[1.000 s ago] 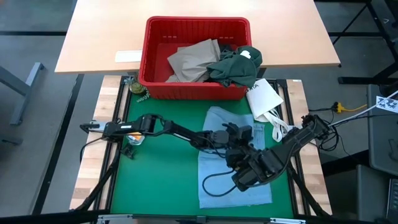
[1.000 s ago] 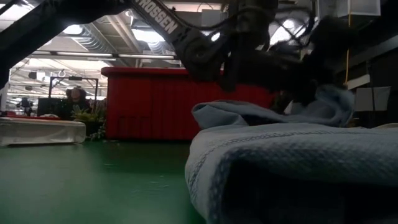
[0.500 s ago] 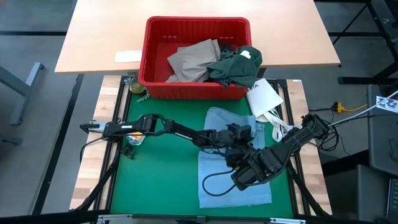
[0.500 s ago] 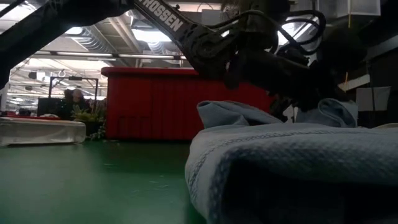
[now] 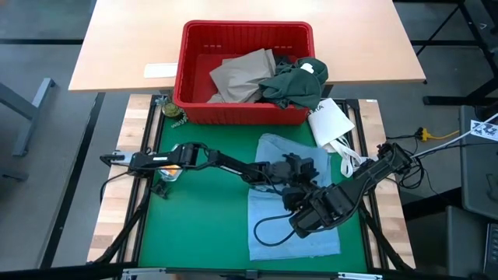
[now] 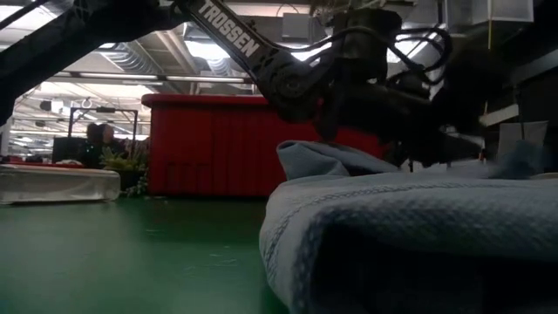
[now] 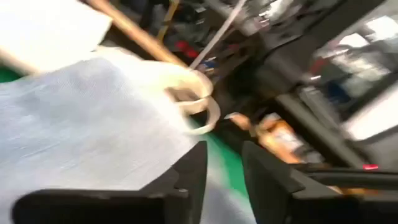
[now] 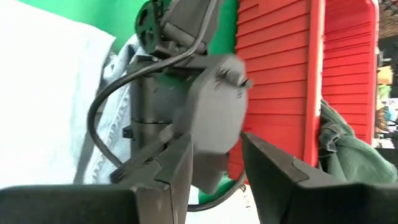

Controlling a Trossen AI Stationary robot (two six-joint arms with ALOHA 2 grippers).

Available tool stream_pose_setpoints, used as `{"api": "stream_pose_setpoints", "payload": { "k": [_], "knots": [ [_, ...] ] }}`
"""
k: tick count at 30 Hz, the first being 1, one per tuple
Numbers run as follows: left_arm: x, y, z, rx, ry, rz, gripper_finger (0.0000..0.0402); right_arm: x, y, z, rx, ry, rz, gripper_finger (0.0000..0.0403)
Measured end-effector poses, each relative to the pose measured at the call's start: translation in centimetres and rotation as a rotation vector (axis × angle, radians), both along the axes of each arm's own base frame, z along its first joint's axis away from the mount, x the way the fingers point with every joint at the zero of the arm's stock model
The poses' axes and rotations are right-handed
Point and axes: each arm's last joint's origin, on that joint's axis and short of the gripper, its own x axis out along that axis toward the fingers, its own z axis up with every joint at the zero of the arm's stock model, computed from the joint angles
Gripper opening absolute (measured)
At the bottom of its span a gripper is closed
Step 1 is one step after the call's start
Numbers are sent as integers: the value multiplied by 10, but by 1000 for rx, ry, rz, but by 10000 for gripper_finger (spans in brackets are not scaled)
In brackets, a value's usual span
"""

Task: Fold Laundry from Bin
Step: Fold the blue pants

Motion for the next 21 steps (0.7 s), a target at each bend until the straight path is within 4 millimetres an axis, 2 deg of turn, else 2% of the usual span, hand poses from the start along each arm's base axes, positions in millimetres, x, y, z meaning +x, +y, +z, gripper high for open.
{"api": "stream_pose_setpoints", "payload": {
  "k": [4,8,13,15,21],
  "knots": [
    [1,2,5,38,-45,-159,131,0,0,0,16,9,0,140],
    [2,12,10,71,-57,-302,137,0,1,-1,37,6,-13,140],
    [-1,33,22,59,-10,-392,120,-2,3,-1,79,26,-11,140],
    [-3,40,34,74,6,-431,111,-5,6,1,82,18,-2,140],
    [-18,46,62,145,211,-498,84,-32,14,22,97,-67,57,140]
  ]
}}
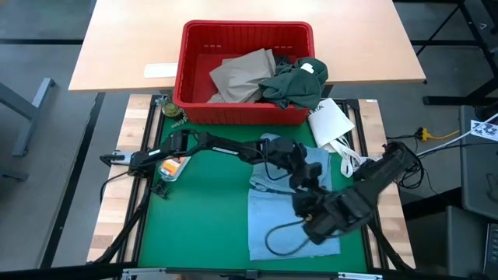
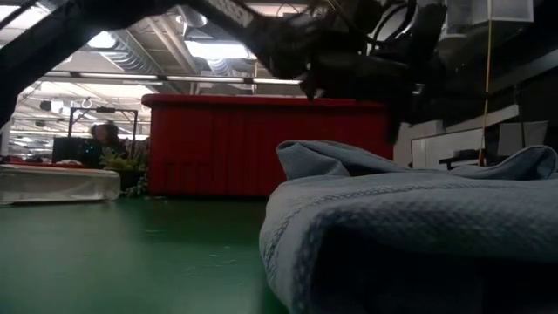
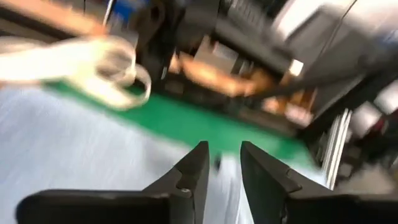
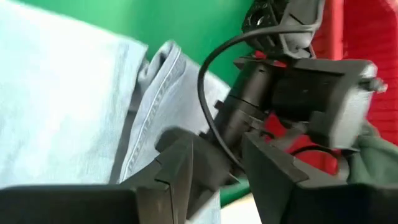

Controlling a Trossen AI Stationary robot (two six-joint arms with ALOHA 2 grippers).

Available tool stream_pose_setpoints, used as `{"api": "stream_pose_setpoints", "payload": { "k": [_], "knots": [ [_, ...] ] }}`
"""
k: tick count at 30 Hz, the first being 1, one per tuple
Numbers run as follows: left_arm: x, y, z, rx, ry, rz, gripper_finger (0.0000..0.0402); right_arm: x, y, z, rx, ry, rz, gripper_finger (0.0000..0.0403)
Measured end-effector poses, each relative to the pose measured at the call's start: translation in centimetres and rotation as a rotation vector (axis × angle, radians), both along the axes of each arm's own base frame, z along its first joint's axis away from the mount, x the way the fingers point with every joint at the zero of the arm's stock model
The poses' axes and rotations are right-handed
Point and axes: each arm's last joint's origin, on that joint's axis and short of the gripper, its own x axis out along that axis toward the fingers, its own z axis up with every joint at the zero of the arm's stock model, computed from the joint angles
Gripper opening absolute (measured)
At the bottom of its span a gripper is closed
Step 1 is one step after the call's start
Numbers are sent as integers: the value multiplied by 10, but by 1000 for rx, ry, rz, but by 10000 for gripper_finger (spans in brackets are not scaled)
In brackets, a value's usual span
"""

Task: Fold Laundry from Bin
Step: Fold the blue pants

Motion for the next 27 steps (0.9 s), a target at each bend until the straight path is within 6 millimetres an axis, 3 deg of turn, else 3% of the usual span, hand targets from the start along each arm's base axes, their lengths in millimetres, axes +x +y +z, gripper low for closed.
{"api": "stream_pose_setpoints", "payload": {
  "k": [7,11,16,18,21,27],
  "knots": [
    [-28,-11,43,108,174,-49,58,-42,-3,34,9,-197,40,140],
    [-51,-23,78,207,223,-65,50,-63,-19,27,21,-258,-27,140],
    [-88,-43,111,380,304,6,49,-97,-53,-23,130,-278,-260,140],
    [-104,-53,113,430,316,-2,49,-111,-65,-49,225,-331,-404,140],
    [-129,-65,105,468,331,-20,49,-128,-72,-84,406,-447,-520,140],
    [-174,-67,57,424,369,60,49,-142,-75,-139,691,-514,-608,140]
  ]
}}
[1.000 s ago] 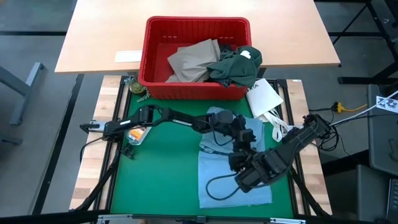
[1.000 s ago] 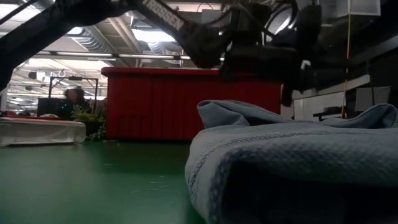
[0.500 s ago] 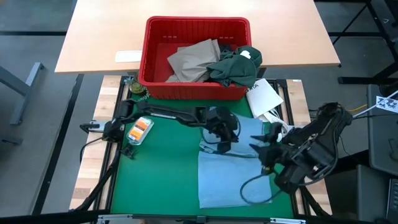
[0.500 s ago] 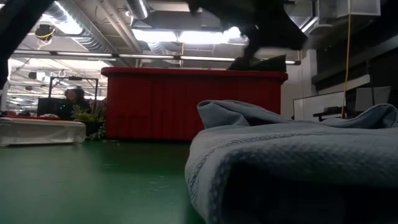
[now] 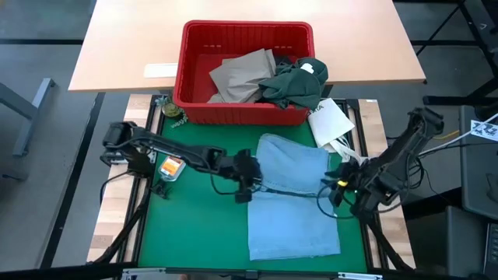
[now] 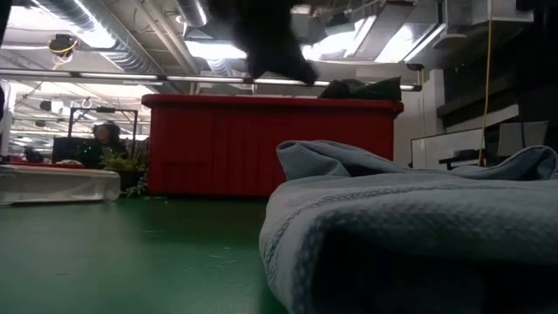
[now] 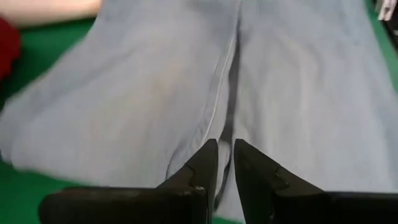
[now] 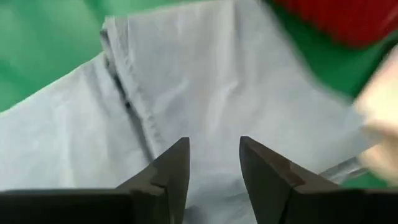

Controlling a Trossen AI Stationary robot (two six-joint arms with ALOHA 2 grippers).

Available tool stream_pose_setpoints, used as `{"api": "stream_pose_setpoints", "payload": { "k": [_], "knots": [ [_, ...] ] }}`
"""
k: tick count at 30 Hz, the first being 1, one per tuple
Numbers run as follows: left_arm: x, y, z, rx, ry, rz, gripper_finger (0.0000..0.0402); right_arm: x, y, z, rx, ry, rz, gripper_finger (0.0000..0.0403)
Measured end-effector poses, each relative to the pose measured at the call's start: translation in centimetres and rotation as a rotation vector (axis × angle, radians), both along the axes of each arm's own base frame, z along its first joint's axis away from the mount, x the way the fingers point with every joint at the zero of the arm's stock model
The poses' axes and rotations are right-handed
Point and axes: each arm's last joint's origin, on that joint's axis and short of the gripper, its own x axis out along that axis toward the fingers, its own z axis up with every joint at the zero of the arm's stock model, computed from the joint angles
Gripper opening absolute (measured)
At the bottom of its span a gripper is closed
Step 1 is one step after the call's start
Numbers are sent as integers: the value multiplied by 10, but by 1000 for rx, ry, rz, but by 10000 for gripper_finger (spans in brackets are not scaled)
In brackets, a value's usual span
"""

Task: Fold Laundry from Bin
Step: Fold the blue pants

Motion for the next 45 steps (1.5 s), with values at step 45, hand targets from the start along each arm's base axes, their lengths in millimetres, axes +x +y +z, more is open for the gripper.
{"api": "stream_pose_setpoints", "payload": {
  "k": [45],
  "knots": [
    [-28,-22,-43,-68,-35,3,49,8,12,-55,116,69,-162,140]
  ]
}}
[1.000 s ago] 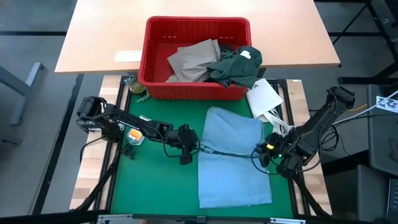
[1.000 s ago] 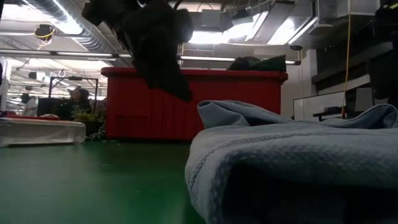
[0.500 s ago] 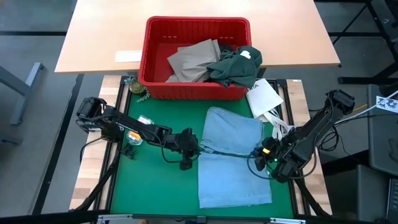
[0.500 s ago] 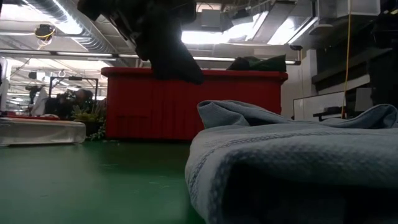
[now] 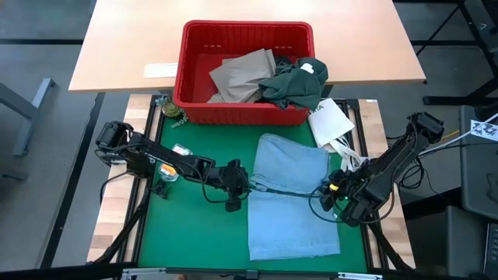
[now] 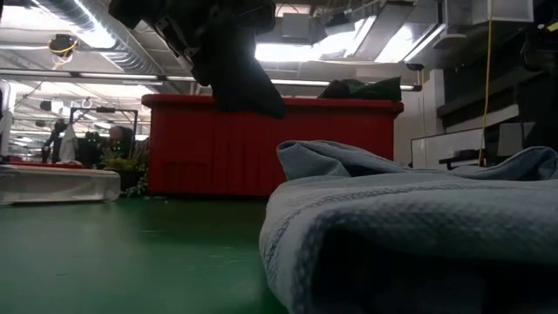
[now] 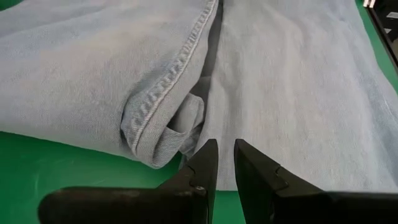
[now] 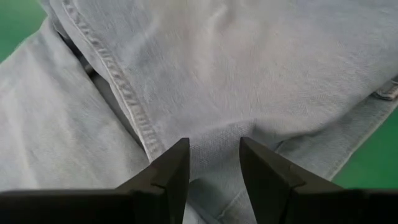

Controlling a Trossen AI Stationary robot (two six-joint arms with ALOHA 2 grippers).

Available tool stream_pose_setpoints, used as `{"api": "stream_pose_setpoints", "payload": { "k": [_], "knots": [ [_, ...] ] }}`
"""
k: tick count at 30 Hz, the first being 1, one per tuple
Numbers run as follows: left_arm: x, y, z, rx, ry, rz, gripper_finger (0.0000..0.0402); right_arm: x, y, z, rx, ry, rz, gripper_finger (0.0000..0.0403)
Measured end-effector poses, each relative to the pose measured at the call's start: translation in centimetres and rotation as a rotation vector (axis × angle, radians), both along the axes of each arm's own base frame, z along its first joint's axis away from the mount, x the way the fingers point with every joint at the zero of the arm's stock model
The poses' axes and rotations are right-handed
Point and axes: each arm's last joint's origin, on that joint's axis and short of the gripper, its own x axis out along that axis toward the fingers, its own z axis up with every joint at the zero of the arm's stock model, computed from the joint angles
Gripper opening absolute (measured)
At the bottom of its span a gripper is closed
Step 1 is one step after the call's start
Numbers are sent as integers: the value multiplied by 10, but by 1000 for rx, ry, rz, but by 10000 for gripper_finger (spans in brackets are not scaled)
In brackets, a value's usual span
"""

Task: Fold Laundry from Bin
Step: Fold the blue pants

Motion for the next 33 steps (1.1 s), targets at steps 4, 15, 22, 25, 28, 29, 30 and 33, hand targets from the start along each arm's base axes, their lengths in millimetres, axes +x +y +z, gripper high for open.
{"api": "stream_pose_setpoints", "payload": {
  "k": [4,15,22,25,28,29,30,33],
  "knots": [
    [0,0,0,0,0,0,49,1,1,-2,-16,7,-1,140],
    [0,0,0,0,-1,0,49,9,11,-25,-85,85,1,140],
    [0,0,0,0,-2,0,49,12,16,-44,-156,156,4,140],
    [0,0,0,0,-2,0,49,13,18,-52,-187,181,3,137],
    [1,0,1,-3,-18,0,49,14,19,-58,-203,198,3,116],
    [2,0,2,-6,-29,0,49,15,20,-60,-210,199,3,104],
    [3,-1,3,-8,-39,0,49,15,20,-61,-216,201,4,89],
    [4,-1,5,-13,-64,0,49,16,21,-64,-238,197,14,36]
  ]
}}
